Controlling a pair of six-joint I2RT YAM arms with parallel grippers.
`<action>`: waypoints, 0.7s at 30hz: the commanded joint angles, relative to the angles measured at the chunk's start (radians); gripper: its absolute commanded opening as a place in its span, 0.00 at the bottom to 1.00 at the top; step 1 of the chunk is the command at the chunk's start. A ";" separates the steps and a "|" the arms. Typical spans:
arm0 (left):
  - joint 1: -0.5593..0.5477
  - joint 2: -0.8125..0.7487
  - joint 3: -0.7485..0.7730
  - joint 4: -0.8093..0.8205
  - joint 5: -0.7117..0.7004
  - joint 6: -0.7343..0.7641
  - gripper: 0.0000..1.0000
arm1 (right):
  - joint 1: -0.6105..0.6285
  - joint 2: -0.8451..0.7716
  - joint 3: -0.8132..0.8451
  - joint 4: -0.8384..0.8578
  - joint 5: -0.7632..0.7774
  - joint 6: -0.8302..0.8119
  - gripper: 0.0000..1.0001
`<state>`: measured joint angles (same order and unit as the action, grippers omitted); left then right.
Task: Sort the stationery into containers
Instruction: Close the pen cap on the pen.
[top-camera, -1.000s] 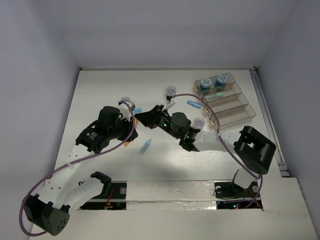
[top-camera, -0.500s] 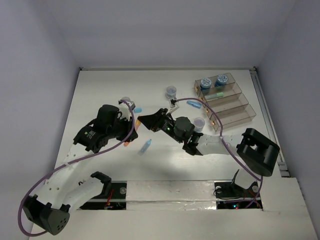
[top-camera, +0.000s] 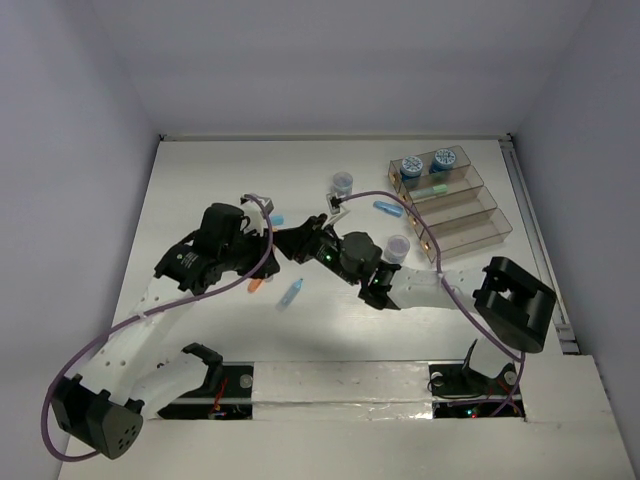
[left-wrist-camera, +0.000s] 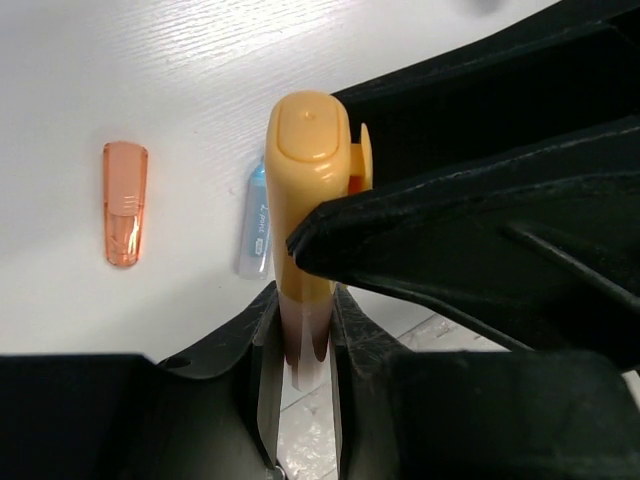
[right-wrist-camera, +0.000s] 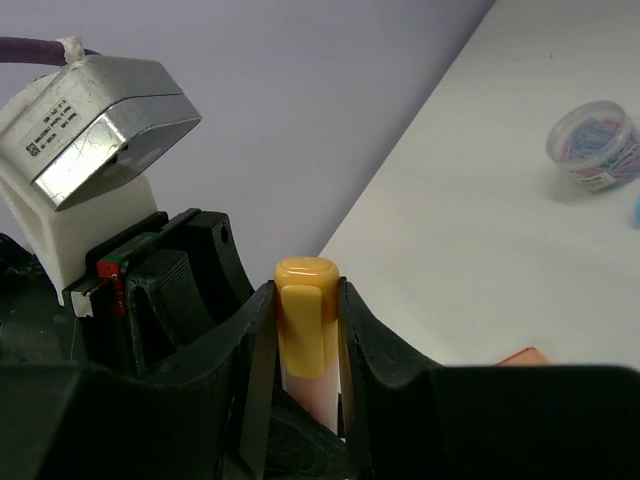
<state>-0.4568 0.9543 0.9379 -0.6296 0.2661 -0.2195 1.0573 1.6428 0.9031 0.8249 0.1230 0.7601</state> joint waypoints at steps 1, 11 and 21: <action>0.047 -0.028 0.159 0.594 -0.136 -0.046 0.00 | 0.156 0.014 -0.109 -0.322 -0.280 0.008 0.00; 0.047 -0.146 0.032 0.512 -0.004 -0.069 0.20 | -0.066 0.008 0.003 -0.245 -0.269 0.054 0.00; 0.047 -0.218 -0.057 0.389 0.078 0.005 0.99 | -0.304 0.092 0.256 -0.306 -0.204 0.065 0.00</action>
<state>-0.4107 0.7521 0.9104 -0.2707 0.3199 -0.2470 0.8185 1.7355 1.0695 0.5217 -0.0753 0.8120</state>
